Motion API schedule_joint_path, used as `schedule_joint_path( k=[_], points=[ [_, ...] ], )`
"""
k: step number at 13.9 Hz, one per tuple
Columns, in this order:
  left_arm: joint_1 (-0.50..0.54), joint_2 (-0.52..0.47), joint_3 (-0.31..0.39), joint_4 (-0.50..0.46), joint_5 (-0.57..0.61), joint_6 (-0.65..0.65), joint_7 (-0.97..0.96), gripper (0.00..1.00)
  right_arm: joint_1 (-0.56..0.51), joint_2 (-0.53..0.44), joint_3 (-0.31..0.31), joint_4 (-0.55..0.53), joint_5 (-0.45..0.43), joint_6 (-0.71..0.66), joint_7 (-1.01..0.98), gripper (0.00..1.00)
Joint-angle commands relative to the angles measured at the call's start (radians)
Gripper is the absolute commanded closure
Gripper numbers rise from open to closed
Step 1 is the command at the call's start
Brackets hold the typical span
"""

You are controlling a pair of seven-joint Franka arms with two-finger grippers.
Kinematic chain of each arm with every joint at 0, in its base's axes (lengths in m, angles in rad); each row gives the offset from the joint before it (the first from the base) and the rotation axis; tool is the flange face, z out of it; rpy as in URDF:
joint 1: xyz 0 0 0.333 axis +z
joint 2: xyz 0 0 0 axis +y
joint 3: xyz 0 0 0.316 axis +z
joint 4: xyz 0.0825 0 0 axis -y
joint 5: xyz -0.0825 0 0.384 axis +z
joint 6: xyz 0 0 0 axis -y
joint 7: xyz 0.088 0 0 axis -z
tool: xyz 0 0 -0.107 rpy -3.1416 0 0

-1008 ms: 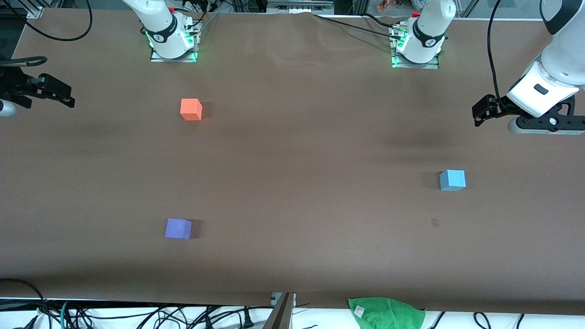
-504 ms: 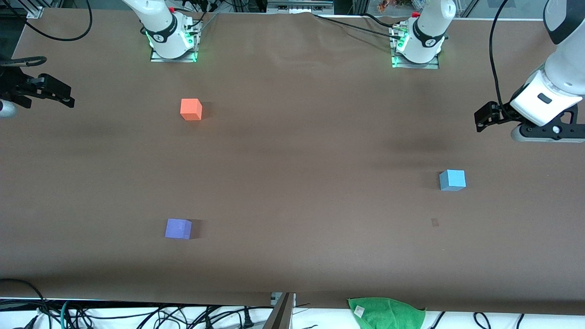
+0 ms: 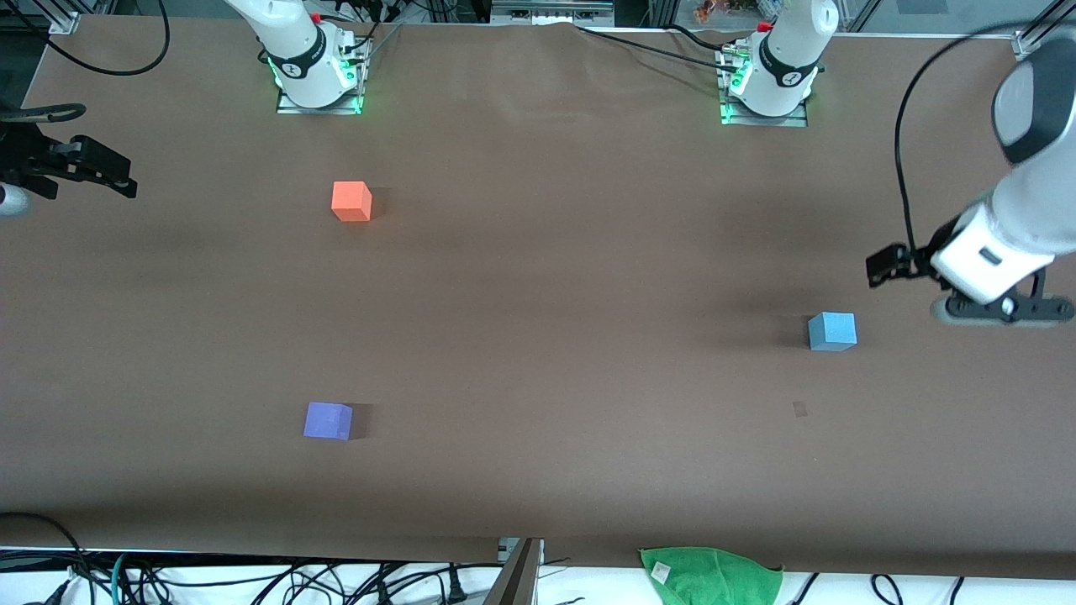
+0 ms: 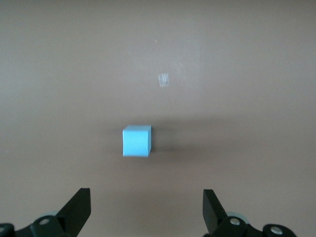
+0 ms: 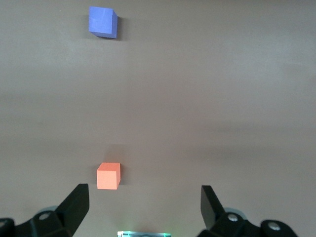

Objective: Place blue block between orange and purple blocks
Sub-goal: 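Lower the left gripper onto the light blue block and grasp it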

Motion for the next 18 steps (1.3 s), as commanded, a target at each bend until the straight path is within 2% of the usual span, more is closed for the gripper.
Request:
schedule_joint_path(
  k=[1,7,11,13,15,18],
  points=[
    [0.034,0.125,0.003,0.067,-0.009,0.055,0.027,0.0,-0.001,-0.006,-0.004,0.001,0.005,-0.001,-0.013,0.0],
    [0.077,0.283,0.003,-0.021,-0.008,0.03,0.031,0.0,-0.001,-0.006,-0.003,0.001,0.005,0.001,-0.013,0.0],
    [0.102,0.335,0.005,-0.053,0.024,0.083,0.155,0.0,-0.001,-0.006,-0.003,0.001,0.005,0.001,-0.013,0.0],
    [0.099,0.324,0.003,-0.128,0.049,0.176,0.155,0.0,-0.001,-0.006,-0.003,0.001,0.005,0.001,-0.013,0.0],
    [0.115,0.324,0.003,-0.209,0.095,0.323,0.162,0.0,-0.002,-0.006,-0.003,0.001,0.005,0.001,-0.013,0.0],
    [0.119,0.326,0.003,-0.304,0.103,0.462,0.157,0.0,-0.002,-0.006,-0.004,0.001,0.005,-0.001,-0.013,0.0]
  ],
)
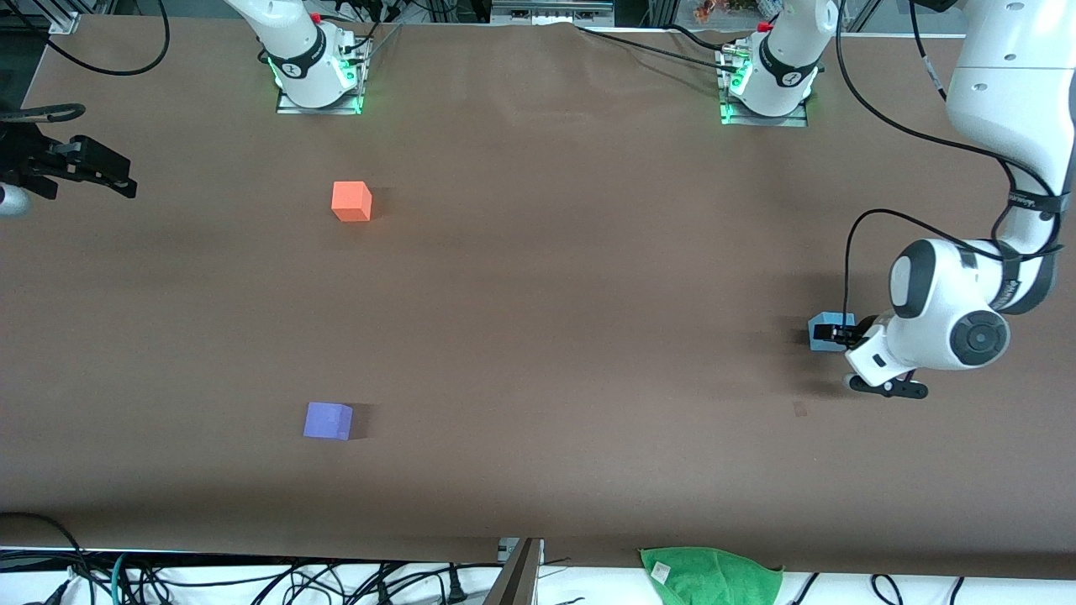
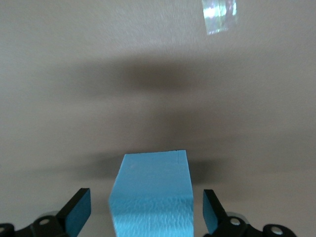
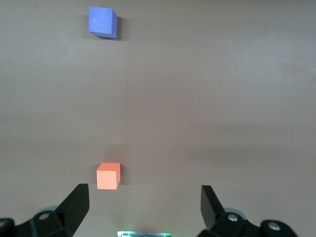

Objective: Place blue block between orange and purple blocks
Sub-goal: 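Lower the left gripper onto the light blue block and grasp it, then carry the blue block with the left gripper toward the table middle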

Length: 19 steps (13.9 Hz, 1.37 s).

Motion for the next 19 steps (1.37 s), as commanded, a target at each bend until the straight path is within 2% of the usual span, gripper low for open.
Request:
schedule_joint_path(
  k=[1,2,3,4,6,8,10,13,15,17,19],
  points=[
    [0.009,-0.03,-0.006,-0.082,0.018,0.075,0.021,0.1,-0.002,-0.006,-0.002,0.001,0.005,-0.001,-0.013,0.0],
    [0.01,-0.03,-0.006,-0.082,0.017,0.074,0.029,0.42,-0.002,-0.006,-0.004,0.001,0.005,-0.001,-0.013,0.0],
    [0.01,-0.033,-0.006,-0.082,0.018,0.068,0.031,0.66,-0.002,-0.006,-0.004,0.001,0.005,-0.001,-0.013,0.0],
    [0.009,-0.036,-0.007,-0.081,0.017,0.065,0.031,0.85,-0.002,-0.006,-0.002,0.001,0.005,0.001,-0.013,0.0],
    [0.009,-0.04,-0.01,-0.067,0.018,0.026,0.037,0.9,-0.002,-0.005,-0.004,0.001,0.005,0.001,-0.013,0.0],
    [-0.003,-0.095,-0.027,-0.033,0.014,-0.024,0.023,0.9,-0.002,-0.005,-0.004,0.001,0.005,0.001,-0.013,0.0],
    [-0.005,-0.14,-0.102,0.029,0.008,-0.128,0.023,0.88,-0.004,-0.005,-0.004,0.001,0.005,0.001,-0.013,0.0],
    [-0.028,-0.142,-0.231,0.212,0.0,-0.375,-0.009,0.87,-0.002,-0.005,-0.004,0.001,0.005,0.001,-0.014,0.0],
    [-0.103,-0.142,-0.257,0.261,-0.026,-0.432,-0.137,0.87,-0.002,-0.005,-0.004,0.001,0.005,0.001,-0.013,0.0],
    [-0.215,-0.14,-0.259,0.266,-0.061,-0.436,-0.32,0.87,-0.002,0.001,-0.004,0.001,0.009,0.002,-0.013,0.0],
    [-0.348,-0.076,-0.257,0.284,-0.094,-0.42,-0.466,0.87,-0.002,0.001,-0.002,0.001,0.019,0.002,-0.01,0.0]
  ],
)
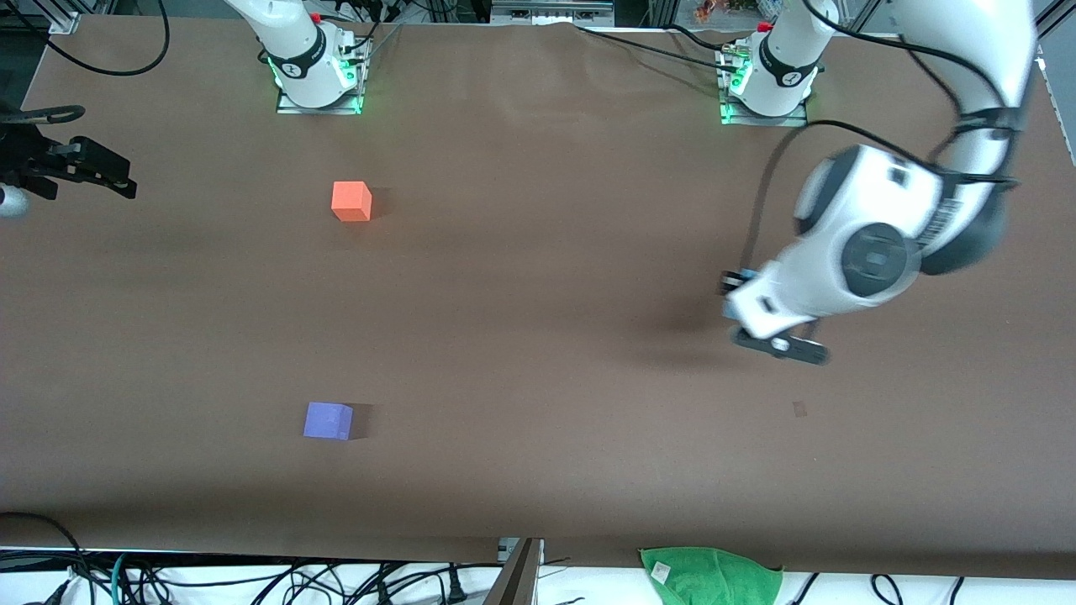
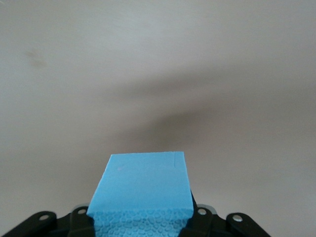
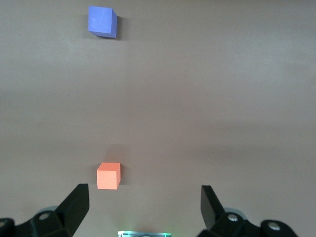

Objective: Place blue block between orange and purple blocks
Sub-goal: 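Carry the blue block with the left gripper toward the table middle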

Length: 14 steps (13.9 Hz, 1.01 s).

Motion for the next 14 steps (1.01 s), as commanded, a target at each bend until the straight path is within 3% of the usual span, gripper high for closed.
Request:
schedule_joint_path(
  k=[1,3,6,8,10,11,13,14],
  points=[
    [-0.179,0.121,0.017,0.095,-0.027,0.011,-0.171,0.87,0.0,-0.001,-0.002,0.002,0.016,0.002,-0.007,0.0],
    [-0.265,0.209,0.016,0.155,-0.029,0.072,-0.339,0.87,0.003,0.0,-0.001,0.002,0.016,0.004,-0.002,0.0],
    [-0.389,0.327,0.023,0.16,-0.021,0.285,-0.56,0.85,0.004,0.018,0.005,0.003,0.013,0.03,0.0,0.0],
    [-0.438,0.393,0.025,0.16,-0.017,0.411,-0.645,0.85,0.004,0.032,0.005,0.002,0.014,0.031,0.001,0.0],
    [-0.454,0.419,0.026,0.157,-0.014,0.453,-0.661,0.82,0.012,0.048,0.008,0.002,0.01,0.027,-0.002,0.0],
    [-0.457,0.425,0.026,0.155,-0.012,0.457,-0.652,0.7,0.029,0.052,0.008,0.002,0.01,0.034,-0.002,0.0],
    [-0.448,0.421,0.026,0.155,0.008,0.456,-0.645,0.0,0.033,0.074,0.007,0.002,0.016,0.05,-0.002,0.0],
    [-0.443,0.413,0.023,0.152,0.023,0.451,-0.645,0.0,0.035,0.084,0.008,0.0,0.016,0.05,-0.002,0.0]
  ],
)
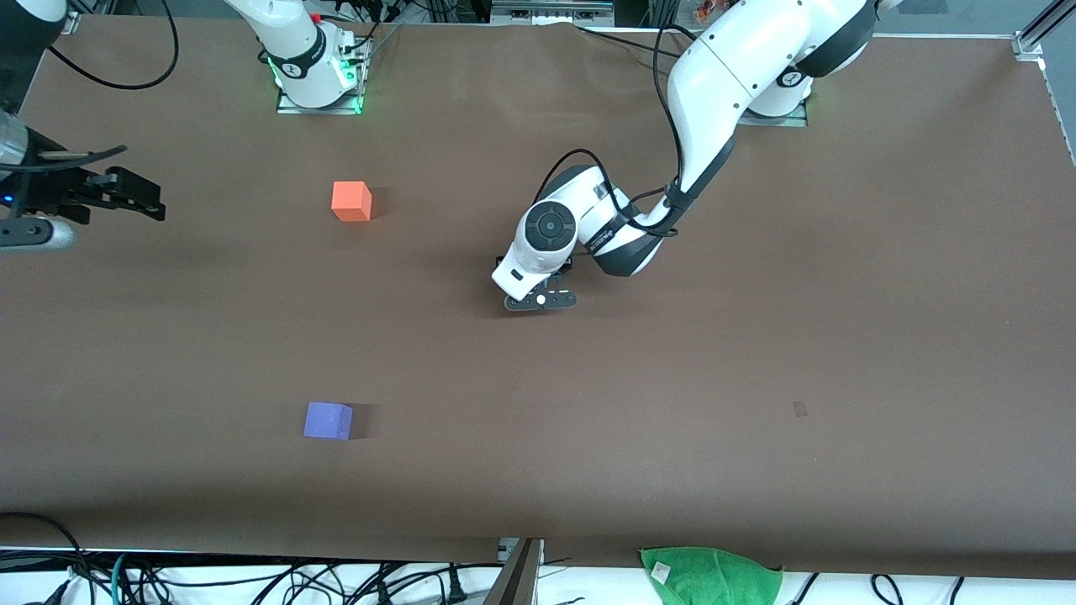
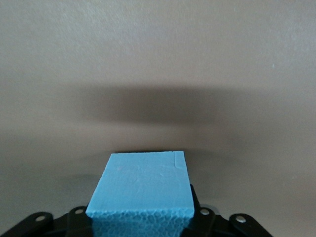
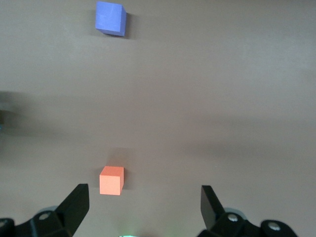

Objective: Place blue block between orange and purple blocks
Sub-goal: 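Carry the blue block with the left gripper toward the table middle, then release the blue block with the left gripper while the right gripper approaches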

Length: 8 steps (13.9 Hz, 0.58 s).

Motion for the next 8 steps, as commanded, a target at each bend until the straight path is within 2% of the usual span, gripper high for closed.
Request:
schedule_joint_path(
  k=[1,3,6,8],
  points=[
    [0.001,-0.019,0.005,0.03,0.03,-0.026,-0.004,0.0,0.009,0.022,-0.001,-0.002,0.01,0.009,-0.003,0.0],
    [0.005,-0.059,0.0,0.025,0.03,-0.077,-0.004,0.0,0.033,0.065,-0.001,0.0,0.009,-0.003,-0.011,0.0],
    [0.039,-0.203,0.005,0.03,0.03,-0.286,0.003,0.0,0.074,0.082,-0.001,-0.003,0.014,0.006,0.001,0.0],
    [0.12,-0.298,-0.001,0.03,0.03,-0.433,0.069,0.0,0.111,0.099,-0.001,-0.002,0.016,0.021,0.01,0.0]
  ],
)
